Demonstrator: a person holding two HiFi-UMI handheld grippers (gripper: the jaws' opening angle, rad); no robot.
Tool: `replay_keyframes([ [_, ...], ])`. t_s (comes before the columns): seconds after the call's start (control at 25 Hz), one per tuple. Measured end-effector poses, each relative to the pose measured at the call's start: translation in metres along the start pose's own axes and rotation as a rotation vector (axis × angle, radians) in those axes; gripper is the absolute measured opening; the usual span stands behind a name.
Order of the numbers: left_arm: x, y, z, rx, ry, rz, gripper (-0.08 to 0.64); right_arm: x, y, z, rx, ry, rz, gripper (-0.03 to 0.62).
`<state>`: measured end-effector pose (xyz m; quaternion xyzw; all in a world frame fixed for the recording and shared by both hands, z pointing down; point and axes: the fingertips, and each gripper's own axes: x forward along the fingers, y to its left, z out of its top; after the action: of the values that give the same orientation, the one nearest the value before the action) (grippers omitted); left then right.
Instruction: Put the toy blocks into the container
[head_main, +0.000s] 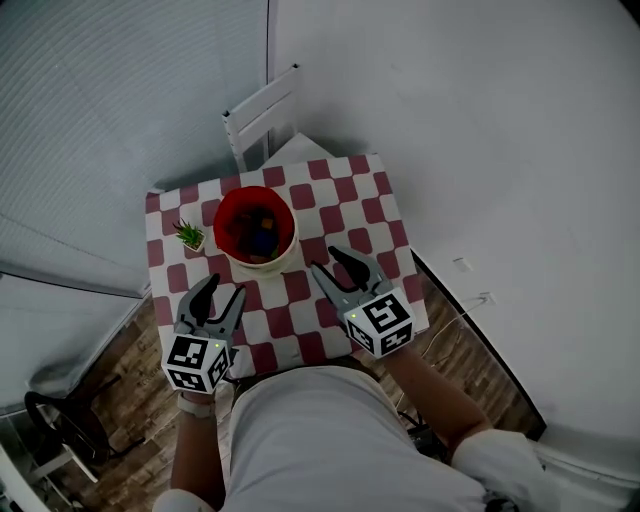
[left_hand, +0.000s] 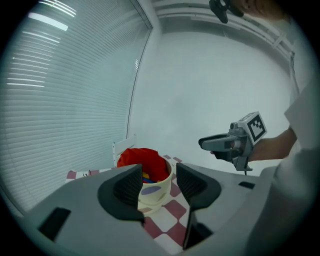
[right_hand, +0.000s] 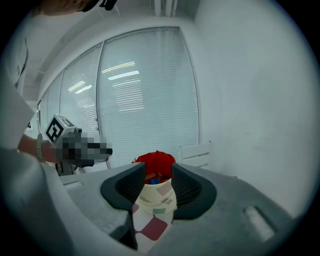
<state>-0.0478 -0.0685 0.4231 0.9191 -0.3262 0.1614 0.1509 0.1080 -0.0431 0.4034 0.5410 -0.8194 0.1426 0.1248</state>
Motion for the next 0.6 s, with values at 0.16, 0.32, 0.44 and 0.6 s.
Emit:
replay_keyframes([
  [0.16, -0.001, -0.008, 0.013, 0.009, -0.041, -0.035, 0.195, -0.016, -0.001, 0.003, 0.013, -0.03, -0.021, 0.147],
  [0.32, -0.004, -0.015, 0.022, 0.015, -0.078, -0.064, 0.195, -0.028, 0.003, 0.004, 0.017, -0.053, -0.028, 0.147],
  [0.44, -0.007, -0.02, 0.027, 0.02, -0.098, -0.079, 0.195, -0.035, 0.006, 0.007, 0.023, -0.072, -0.031, 0.147],
  [0.6, -0.011, -0.026, 0.03, 0.023, -0.119, -0.098, 0.195, -0.042, 0.011, 0.009, 0.03, -0.093, -0.035, 0.147],
])
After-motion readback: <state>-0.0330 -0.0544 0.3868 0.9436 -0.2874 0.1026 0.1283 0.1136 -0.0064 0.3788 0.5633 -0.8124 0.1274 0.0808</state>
